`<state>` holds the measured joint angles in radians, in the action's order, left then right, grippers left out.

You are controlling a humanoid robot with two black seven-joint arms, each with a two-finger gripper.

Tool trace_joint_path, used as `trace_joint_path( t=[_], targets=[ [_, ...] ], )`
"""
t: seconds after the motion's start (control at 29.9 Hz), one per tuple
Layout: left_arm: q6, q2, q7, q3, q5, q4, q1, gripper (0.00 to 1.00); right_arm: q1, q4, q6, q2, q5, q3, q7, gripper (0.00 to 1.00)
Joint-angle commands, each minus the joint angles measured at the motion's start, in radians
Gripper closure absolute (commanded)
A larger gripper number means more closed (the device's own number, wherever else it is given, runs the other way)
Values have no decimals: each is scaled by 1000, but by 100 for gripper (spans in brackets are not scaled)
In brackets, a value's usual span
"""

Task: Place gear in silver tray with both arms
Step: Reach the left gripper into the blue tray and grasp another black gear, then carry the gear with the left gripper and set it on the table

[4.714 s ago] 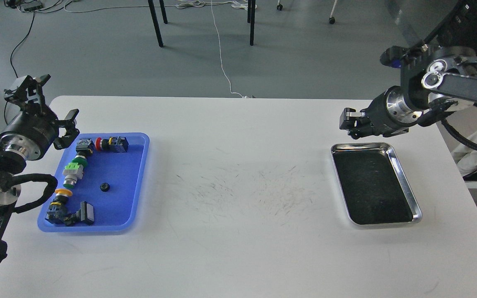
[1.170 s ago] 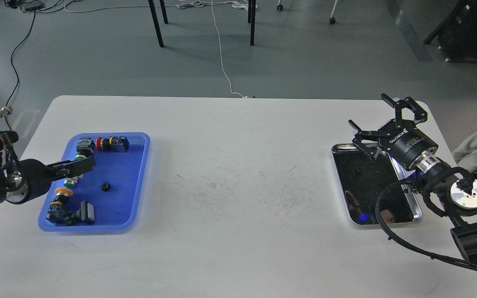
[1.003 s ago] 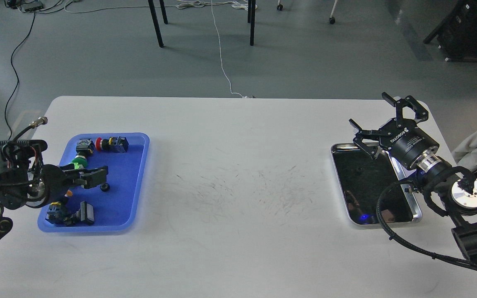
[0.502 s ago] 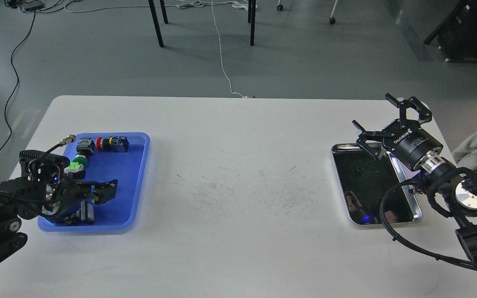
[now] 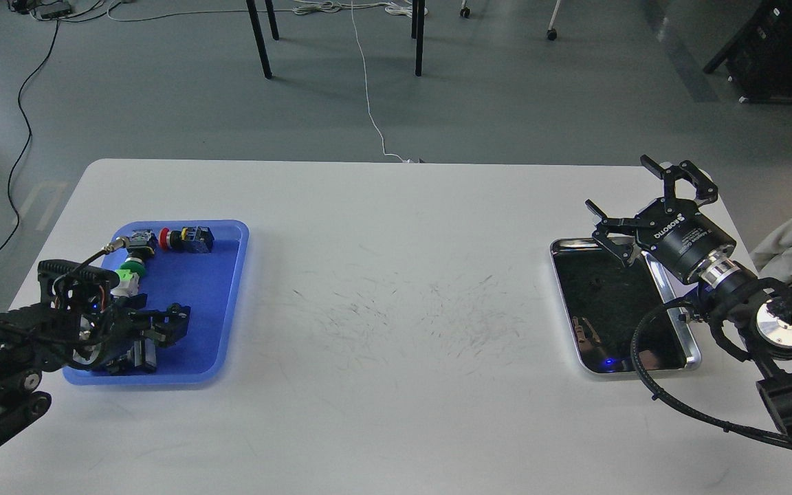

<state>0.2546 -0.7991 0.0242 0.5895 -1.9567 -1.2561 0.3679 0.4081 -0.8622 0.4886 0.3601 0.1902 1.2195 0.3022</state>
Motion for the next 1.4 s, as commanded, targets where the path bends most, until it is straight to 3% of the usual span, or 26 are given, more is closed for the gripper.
trace_joint_path(
  t=[0.0,0.1,0.2,0.33,0.43,0.74,0.94,1.04,1.17,1.37],
  targets=[
    [0,5,-1,-20,-1,3,0,38,0,0,0,0,0,0,0,3],
    [2,3,-3,-25,-2,3,2,48,0,0,0,0,0,0,0,3],
    [3,3,-3,-26,-1,3,2,52,0,0,0,0,-1,0,0,3],
    [6,3,-7,-26,2,3,2,79,-3,2,0,3,-1,0,0,3],
    [8,3,-7,-26,5,3,2,90,-5,0,0,3,-1,2,0,3],
    [9,0,-13,-20,22,-6,29,91,-2,-1,0,7,0,12,0,3],
    [18,-87,8,-10,88,-132,173,91,9,-3,0,11,0,14,0,3],
    [29,-104,52,-8,140,-230,268,91,14,0,0,14,-2,14,0,3],
    [70,-49,152,-11,179,-339,420,92,15,2,0,40,-2,12,0,3],
    [146,361,298,-23,182,-333,514,91,15,6,0,57,-2,14,0,3]
  ],
)
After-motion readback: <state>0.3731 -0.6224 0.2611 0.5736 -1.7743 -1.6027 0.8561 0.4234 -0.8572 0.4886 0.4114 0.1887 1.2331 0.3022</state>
